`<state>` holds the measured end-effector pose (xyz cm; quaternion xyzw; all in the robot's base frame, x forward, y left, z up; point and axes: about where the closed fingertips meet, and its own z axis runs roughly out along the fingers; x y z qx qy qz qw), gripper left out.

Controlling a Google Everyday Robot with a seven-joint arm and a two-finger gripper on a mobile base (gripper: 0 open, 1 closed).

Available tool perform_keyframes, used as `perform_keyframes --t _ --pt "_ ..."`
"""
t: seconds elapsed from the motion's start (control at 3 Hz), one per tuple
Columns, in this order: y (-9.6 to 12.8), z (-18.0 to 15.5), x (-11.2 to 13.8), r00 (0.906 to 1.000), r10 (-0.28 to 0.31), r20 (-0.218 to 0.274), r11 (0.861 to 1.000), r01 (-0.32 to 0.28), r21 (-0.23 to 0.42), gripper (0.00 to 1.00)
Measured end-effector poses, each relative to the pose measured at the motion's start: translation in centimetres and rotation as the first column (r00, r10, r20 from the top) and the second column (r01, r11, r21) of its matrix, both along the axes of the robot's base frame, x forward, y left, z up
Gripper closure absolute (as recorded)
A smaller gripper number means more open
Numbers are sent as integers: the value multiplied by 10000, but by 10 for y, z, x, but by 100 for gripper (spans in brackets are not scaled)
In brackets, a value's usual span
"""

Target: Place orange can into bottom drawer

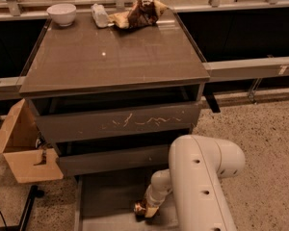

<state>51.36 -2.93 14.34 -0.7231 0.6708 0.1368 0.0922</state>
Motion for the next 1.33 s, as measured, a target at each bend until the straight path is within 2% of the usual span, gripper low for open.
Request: perform_keyframes --t 0.33,0.67,1.33 --pt "-4 -9 -3 9999 20 -136 9998 -22 -202 100" --pt "-5 -16 -5 10000 16 -87 10000 -17 -95 97" --pt "-6 -19 -6 10000 8 -55 10000 -9 -35 50"
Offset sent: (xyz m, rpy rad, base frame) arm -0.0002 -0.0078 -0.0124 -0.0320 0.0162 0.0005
